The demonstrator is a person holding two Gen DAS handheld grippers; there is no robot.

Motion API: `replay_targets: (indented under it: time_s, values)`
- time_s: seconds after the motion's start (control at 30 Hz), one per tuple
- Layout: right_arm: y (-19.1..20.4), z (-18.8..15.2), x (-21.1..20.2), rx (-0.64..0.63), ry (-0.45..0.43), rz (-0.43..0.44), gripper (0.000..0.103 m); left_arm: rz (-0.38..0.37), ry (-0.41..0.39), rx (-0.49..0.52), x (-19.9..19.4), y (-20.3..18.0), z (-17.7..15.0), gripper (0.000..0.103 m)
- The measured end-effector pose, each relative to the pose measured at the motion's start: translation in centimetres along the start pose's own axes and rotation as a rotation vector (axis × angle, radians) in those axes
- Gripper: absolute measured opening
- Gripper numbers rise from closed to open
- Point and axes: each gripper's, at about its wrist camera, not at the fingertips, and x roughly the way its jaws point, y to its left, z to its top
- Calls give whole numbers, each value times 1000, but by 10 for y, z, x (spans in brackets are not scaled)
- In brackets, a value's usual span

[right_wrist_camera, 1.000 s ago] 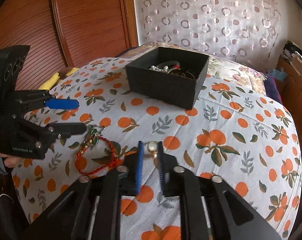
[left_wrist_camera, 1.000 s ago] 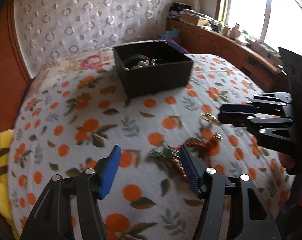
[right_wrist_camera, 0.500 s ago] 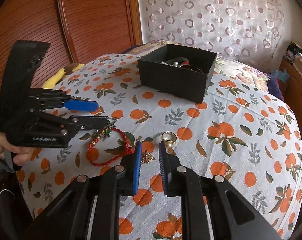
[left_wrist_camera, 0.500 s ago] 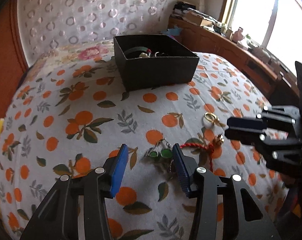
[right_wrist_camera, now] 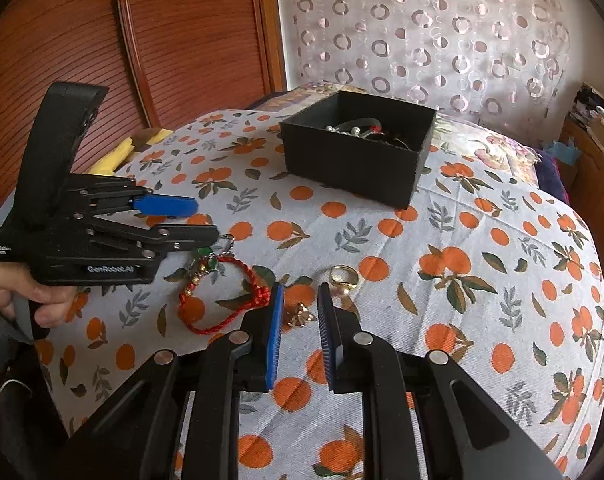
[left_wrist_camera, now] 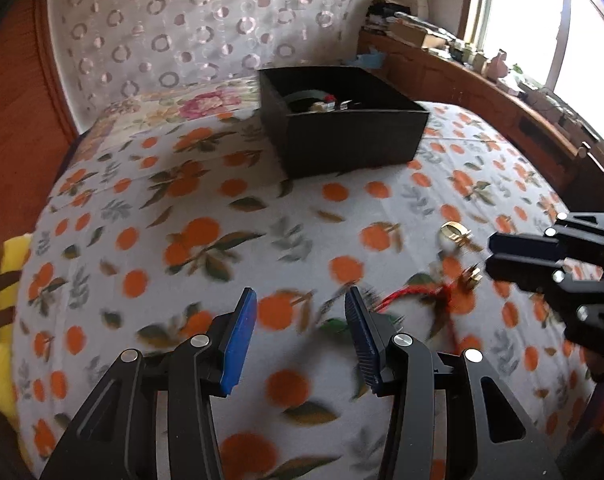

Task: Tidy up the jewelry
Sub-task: 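Lower the left gripper onto the green pendant on red cord and close, then carry the pendant into the black box while the right gripper drops the red bead bracelet in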

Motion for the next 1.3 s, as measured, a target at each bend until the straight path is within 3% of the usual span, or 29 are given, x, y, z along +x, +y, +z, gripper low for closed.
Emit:
replay_targets:
  time_s: [0.4, 0.63, 0.7, 0.8, 1.07, 1.2, 1.3]
  values:
    - [24, 12, 32, -62, 63, 42, 19, 4, -3, -16, -13, 13, -13, 44]
    - [24, 14, 39, -90, 83, 20, 19, -108, -36, 33, -22, 1, -10, 44]
    - [24, 14, 40, -92, 82, 20, 19, -134, -27, 61, -18, -4, -9, 28]
    - [24, 14, 40, -88, 81, 25, 19, -170, 3, 95, -9, -10, -8, 22]
    - [23, 14, 40, -87, 82, 32, 19, -170, 31, 174, -6, -18, -7, 22]
    - [23, 14, 40, -88, 81, 30, 18, -142, 27, 171, -6, -17, -7, 9]
    - [23, 15, 40, -88, 81, 30, 18, -153, 20, 138, -6, -12, -7, 7]
